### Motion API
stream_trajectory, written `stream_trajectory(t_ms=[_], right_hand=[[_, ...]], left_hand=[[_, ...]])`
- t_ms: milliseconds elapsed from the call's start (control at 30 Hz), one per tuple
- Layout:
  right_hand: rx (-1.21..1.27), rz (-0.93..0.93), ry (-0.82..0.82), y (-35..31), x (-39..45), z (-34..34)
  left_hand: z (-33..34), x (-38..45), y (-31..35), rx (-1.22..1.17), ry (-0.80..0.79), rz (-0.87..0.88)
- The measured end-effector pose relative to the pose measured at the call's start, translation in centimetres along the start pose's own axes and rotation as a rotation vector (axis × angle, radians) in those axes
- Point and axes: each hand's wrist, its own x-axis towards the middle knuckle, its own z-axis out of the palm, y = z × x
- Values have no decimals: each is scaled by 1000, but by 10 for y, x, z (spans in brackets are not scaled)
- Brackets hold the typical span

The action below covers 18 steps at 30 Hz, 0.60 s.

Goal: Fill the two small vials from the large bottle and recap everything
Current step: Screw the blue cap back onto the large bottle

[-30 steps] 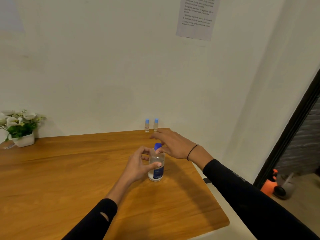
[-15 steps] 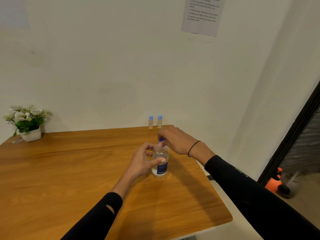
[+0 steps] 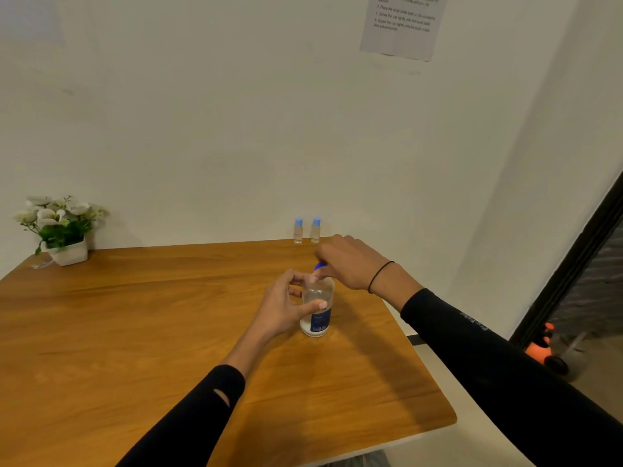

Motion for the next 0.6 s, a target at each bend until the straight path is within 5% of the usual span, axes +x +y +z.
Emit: stream_trajectory(t_ms=[167, 400, 600], right_hand=[[218, -102, -45, 0, -7, -5], [-3, 40, -7, -7, -6, -3], [84, -3, -45, -6, -7, -10]], left_hand=[[1, 1, 0, 3, 5, -12], [2, -2, 2, 2, -1, 14], [4, -1, 1, 5, 7, 2]])
